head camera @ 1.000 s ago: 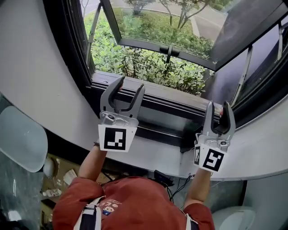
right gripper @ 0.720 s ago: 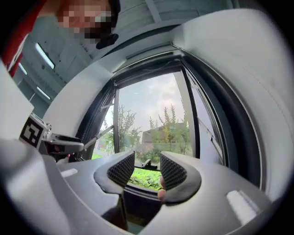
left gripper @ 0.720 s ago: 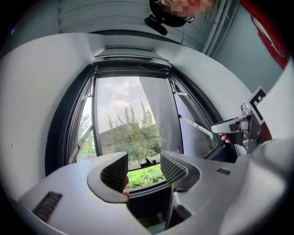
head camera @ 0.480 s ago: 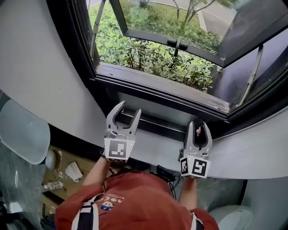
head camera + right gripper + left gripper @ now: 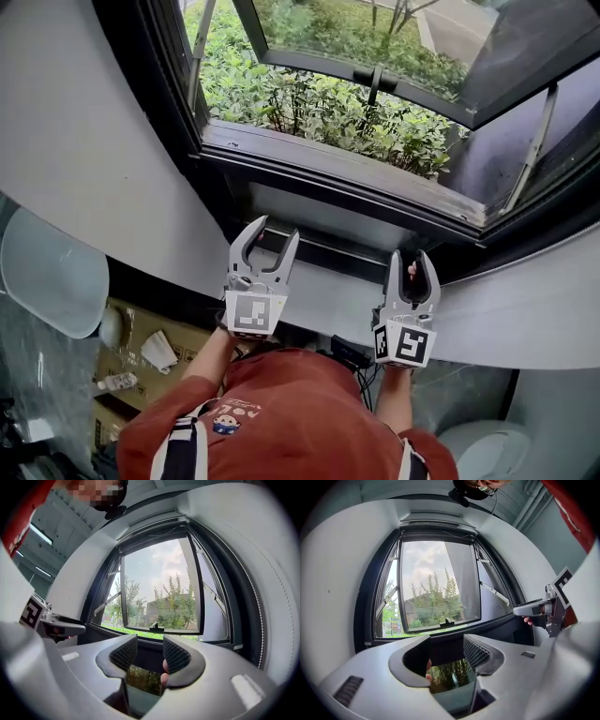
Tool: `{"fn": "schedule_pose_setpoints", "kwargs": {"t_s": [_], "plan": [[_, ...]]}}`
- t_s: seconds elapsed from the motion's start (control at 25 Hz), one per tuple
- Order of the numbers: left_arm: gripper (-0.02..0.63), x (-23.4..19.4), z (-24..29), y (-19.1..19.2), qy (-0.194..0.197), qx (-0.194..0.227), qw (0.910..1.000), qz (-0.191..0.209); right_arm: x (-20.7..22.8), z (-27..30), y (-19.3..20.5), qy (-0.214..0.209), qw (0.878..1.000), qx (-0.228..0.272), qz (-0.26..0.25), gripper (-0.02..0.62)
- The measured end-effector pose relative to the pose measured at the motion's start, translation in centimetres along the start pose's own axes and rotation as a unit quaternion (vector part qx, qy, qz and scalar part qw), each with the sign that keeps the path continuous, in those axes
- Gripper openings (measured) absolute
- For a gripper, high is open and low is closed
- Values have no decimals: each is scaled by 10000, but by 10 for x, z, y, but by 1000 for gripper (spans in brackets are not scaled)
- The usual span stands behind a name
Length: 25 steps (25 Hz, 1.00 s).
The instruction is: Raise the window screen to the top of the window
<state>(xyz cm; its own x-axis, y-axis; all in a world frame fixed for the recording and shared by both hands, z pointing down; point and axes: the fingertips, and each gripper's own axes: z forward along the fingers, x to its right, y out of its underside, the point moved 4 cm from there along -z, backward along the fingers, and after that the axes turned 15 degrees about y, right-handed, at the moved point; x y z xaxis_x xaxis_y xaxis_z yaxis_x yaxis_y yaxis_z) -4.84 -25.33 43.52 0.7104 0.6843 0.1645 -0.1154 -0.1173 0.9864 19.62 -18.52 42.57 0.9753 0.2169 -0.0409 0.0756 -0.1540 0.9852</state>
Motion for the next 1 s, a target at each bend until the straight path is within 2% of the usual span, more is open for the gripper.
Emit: {"fn": "schedule_pose_setpoints", "kwargs": {"t_s": [0.4, 0.48, 0.68, 0.92, 1.0], "plan": [[212, 3, 0, -5, 87, 33, 10000, 25, -10, -1, 0, -55, 9999, 38, -100, 179], [200, 4, 0, -5, 99, 40, 9999, 43, -10, -2, 0, -49, 9999, 52, -71, 161], [134, 6, 0, -6, 77, 80, 9999, -35, -10, -2, -3, -65, 9999, 101, -19, 104], [6, 6, -4, -7, 68, 142, 9998, -113, -14, -3, -6, -54, 9999, 147, 11, 11], [6, 6, -5, -7, 88, 137, 9998, -137, -16, -3, -7, -114, 9998, 159, 85, 9]]}}
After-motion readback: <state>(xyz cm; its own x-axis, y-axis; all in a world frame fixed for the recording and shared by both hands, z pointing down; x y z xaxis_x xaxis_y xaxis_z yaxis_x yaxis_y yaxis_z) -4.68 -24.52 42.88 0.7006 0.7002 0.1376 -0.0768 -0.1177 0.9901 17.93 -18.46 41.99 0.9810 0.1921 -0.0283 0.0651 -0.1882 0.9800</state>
